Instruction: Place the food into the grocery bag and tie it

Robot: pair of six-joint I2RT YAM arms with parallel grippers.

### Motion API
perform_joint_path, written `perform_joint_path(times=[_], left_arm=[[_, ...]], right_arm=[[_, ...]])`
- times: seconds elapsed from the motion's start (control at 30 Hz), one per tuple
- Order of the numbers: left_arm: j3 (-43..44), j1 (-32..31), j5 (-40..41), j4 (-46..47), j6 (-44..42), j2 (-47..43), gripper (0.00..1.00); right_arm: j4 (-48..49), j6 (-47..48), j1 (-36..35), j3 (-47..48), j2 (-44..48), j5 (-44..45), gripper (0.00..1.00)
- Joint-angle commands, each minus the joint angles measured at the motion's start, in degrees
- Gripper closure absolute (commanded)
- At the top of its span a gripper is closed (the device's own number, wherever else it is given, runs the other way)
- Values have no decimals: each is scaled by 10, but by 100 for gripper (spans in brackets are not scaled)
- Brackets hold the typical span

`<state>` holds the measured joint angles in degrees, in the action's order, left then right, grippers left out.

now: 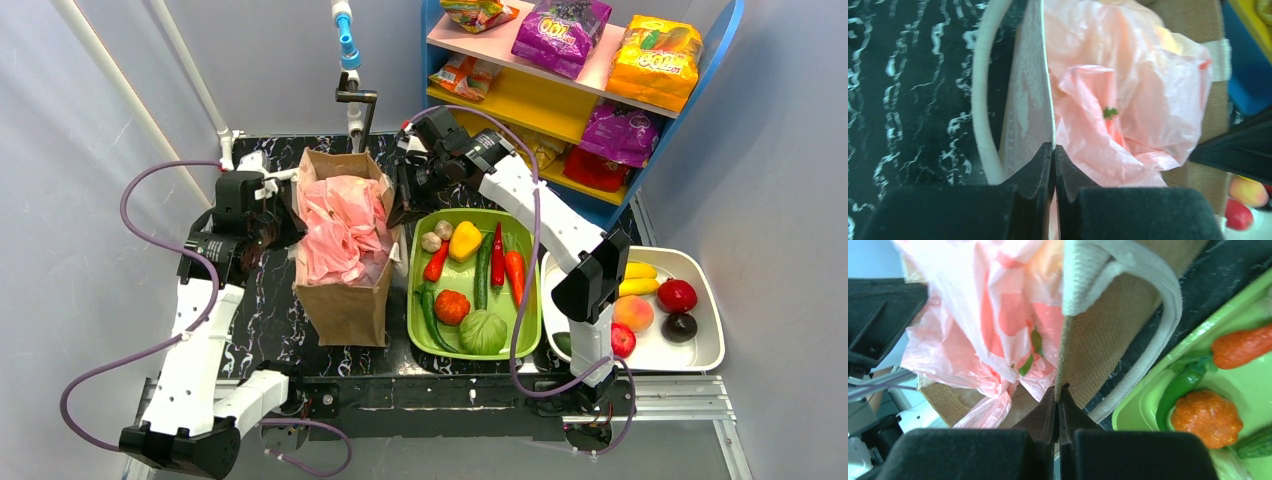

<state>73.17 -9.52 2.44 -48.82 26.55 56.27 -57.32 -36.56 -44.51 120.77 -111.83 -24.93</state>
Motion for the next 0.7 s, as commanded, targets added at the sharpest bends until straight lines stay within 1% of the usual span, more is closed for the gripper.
perform_joint_path(times=[0.0,0.13,0.23,0.33,0.43,0.67], left_arm=[[46,2,-145,86,5,9,100],[34,1,-196,117,20,11,100],[4,-1,-235,157,42,1,100],[-24,-8,-257,179,46,-3,100],[-26,-10,-247,173,30,-7,100],[32,-11,-172,115,-45,6,100]], right_arm=[[53,-1,-25,69,-2,-72,99],[68,-8,-44,103,-30,-85,99],[78,-16,-53,129,-52,-97,99],[97,-21,-59,131,-63,-101,99],[91,-16,-59,136,-66,-93,99],[95,11,-59,134,-37,-37,99]])
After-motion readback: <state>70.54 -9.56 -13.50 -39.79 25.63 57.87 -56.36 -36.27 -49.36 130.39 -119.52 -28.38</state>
